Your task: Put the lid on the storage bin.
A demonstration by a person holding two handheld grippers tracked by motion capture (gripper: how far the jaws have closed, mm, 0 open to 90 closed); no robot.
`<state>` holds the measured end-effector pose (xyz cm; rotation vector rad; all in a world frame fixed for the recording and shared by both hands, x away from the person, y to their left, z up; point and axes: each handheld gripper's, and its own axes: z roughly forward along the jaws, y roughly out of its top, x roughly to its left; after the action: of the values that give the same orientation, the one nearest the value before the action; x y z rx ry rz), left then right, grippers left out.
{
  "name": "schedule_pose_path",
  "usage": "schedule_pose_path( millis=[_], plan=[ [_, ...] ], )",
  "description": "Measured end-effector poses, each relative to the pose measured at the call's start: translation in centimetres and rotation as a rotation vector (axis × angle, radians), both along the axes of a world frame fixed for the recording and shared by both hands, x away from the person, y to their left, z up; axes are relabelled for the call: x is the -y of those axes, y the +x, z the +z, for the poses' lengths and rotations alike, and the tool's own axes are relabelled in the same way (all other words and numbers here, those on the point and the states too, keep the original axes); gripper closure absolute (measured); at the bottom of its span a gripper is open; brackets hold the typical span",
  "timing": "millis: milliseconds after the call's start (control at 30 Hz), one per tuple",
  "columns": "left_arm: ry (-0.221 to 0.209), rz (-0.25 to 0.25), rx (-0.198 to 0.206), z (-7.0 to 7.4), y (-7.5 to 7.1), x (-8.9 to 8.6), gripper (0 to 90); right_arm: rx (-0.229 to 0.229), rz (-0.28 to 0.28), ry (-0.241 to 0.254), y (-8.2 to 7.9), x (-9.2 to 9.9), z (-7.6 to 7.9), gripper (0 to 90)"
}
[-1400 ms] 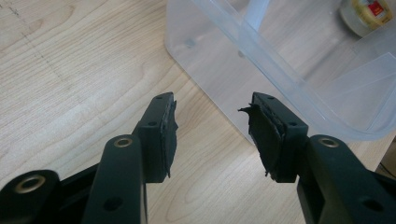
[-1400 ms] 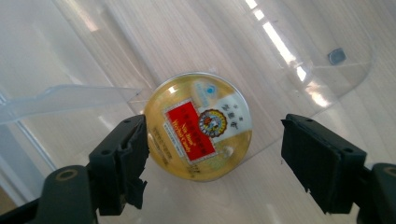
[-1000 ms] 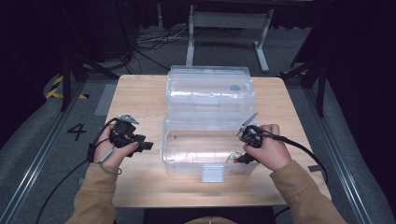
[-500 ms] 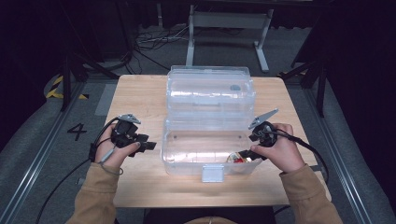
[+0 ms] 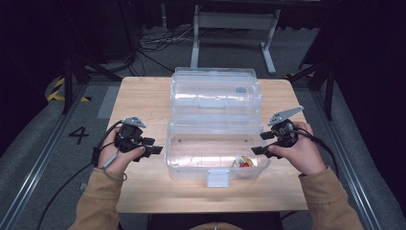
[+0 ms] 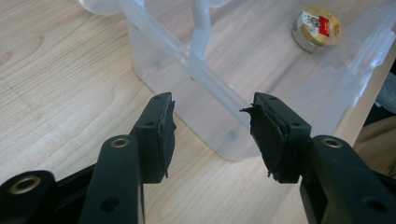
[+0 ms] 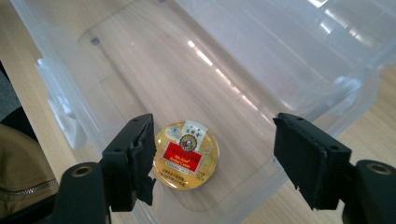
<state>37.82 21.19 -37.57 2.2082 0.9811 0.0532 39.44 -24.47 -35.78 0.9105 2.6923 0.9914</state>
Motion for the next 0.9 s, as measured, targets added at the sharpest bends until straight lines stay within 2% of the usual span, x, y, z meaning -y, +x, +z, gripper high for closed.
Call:
schedule_pose_path(
  millis=[167, 233, 333, 433, 567, 667, 700, 900],
  plan=[
    [0.007, -0.001, 0.005, 0.1, -0.4, -0.2, 50.0, 0.025, 0.003, 0.010, 0.3, 0.3, 0.8, 30.3],
    [0.001, 0.012, 0.007, 0.2, -0.6, -0.4, 50.0, 0.046, 0.002, 0.034, 0.6, 0.3, 1.4, 31.0],
    [0.001, 0.016, 0.007, 0.2, -0.8, -0.5, 49.9, 0.070, 0.015, 0.034, 0.9, 0.2, 2.1, 31.0],
    [0.004, 0.010, 0.007, 0.2, -1.0, -0.4, 49.9, 0.089, 0.030, 0.052, 1.4, -0.1, 2.8, 31.2],
    [-0.002, 0.001, 0.013, 0.3, -1.4, -0.3, 49.9, 0.119, 0.036, 0.050, 2.3, -0.2, 3.6, 31.2],
    [-0.006, -0.003, 0.012, 0.4, -1.5, -0.2, 49.9, 0.126, 0.037, 0.074, 2.7, -0.2, 3.9, 31.2],
    [-0.010, -0.014, 0.014, 0.4, -1.7, -0.1, 49.9, 0.145, 0.037, 0.082, 3.3, -0.3, 4.2, 31.2],
    [-0.023, -0.033, 0.010, 0.5, -1.9, 0.3, 49.9, 0.180, 0.047, 0.092, 4.7, -0.8, 4.6, 31.2]
  ],
)
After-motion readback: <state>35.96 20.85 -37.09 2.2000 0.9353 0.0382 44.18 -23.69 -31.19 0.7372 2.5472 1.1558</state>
